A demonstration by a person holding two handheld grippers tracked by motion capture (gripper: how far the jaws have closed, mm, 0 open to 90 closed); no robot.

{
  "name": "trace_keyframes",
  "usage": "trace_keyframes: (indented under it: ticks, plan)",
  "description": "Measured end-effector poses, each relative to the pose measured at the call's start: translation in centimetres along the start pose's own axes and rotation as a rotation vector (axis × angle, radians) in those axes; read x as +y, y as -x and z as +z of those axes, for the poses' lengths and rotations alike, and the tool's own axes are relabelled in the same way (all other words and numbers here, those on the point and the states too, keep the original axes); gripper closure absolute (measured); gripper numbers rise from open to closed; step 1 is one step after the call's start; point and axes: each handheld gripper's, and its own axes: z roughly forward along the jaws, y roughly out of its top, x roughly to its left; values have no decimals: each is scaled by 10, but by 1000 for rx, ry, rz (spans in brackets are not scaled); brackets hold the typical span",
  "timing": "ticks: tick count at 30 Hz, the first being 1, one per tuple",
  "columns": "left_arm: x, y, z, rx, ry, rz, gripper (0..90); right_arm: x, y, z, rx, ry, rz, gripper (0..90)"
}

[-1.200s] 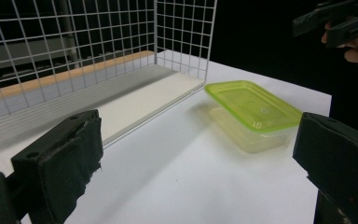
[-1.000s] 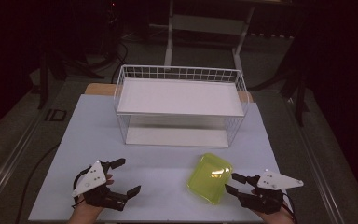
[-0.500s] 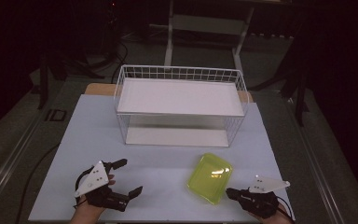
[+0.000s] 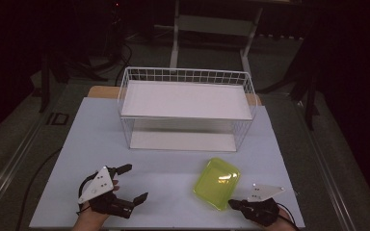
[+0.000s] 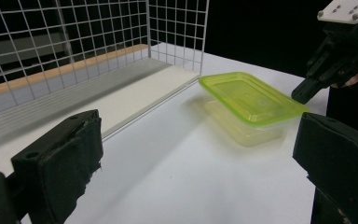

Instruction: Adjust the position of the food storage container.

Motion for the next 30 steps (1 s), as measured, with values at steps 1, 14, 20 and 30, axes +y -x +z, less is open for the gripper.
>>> trace_keyframes:
  ticks: [1,14,20,30]
  plan:
    - [0,0,0,0,-1,1,22,3,0,2,0,-4,-9,900]
    - [0,1,1,-8,-5,6,22,19,-7,15,26,2,-37,900]
    - [0,2,0,-7,-2,8,22,9,-7,23,29,-38,-36,900]
    - [0,1,1,-7,3,3,22,14,-1,43,-16,-73,-26,900]
